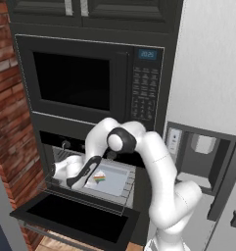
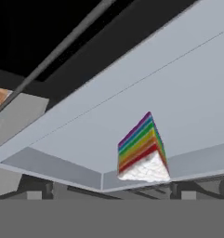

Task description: Take the baked cake out of the oven and place it on the plate for cooling. Then close the oven door.

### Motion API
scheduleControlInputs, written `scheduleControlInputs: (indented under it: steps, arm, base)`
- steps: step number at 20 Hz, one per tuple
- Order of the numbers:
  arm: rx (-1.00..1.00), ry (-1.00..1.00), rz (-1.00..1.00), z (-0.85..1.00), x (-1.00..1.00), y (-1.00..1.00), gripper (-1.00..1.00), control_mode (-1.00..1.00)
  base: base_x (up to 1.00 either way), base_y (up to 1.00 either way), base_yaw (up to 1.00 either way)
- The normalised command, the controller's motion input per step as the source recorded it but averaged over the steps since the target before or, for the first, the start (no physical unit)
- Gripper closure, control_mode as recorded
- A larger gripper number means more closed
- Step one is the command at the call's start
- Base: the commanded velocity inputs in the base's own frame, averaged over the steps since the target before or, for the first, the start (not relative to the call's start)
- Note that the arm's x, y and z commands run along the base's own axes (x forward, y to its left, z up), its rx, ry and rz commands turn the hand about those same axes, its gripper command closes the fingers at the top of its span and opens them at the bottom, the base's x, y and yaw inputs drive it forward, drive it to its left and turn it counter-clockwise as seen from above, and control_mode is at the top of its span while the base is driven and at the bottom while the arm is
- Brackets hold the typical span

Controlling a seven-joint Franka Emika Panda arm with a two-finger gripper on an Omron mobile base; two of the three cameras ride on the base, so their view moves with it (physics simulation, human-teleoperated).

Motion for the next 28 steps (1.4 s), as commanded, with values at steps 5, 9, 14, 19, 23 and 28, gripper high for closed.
scheduleControlInputs:
  steps: [5, 9, 14, 19, 23, 28]
  arm:
    - [0.00, 0.00, 0.00, -0.16, 0.31, -0.16, -1.00, -1.00]
    - [0.00, 0.00, 0.00, -0.34, 0.28, -0.12, -1.00, -1.00]
    - [0.00, 0.00, 0.00, -0.29, 0.37, -0.07, -1.00, -1.00]
    - [0.00, 0.00, 0.00, -0.34, 0.16, -0.03, -1.00, -1.00]
    - [0.00, 0.00, 0.00, -0.34, 0.00, 0.00, 1.00, -1.00]
    - [0.00, 0.00, 0.00, 0.06, -0.30, 0.00, 1.00, -1.00]
  base:
    - [0.00, 0.00, 0.00]
    - [0.00, 0.00, 0.00]
    - [0.00, 0.00, 0.00]
    - [0.00, 0.00, 0.00]
    - [0.00, 0.00, 0.00]
    - [0.00, 0.00, 0.00]
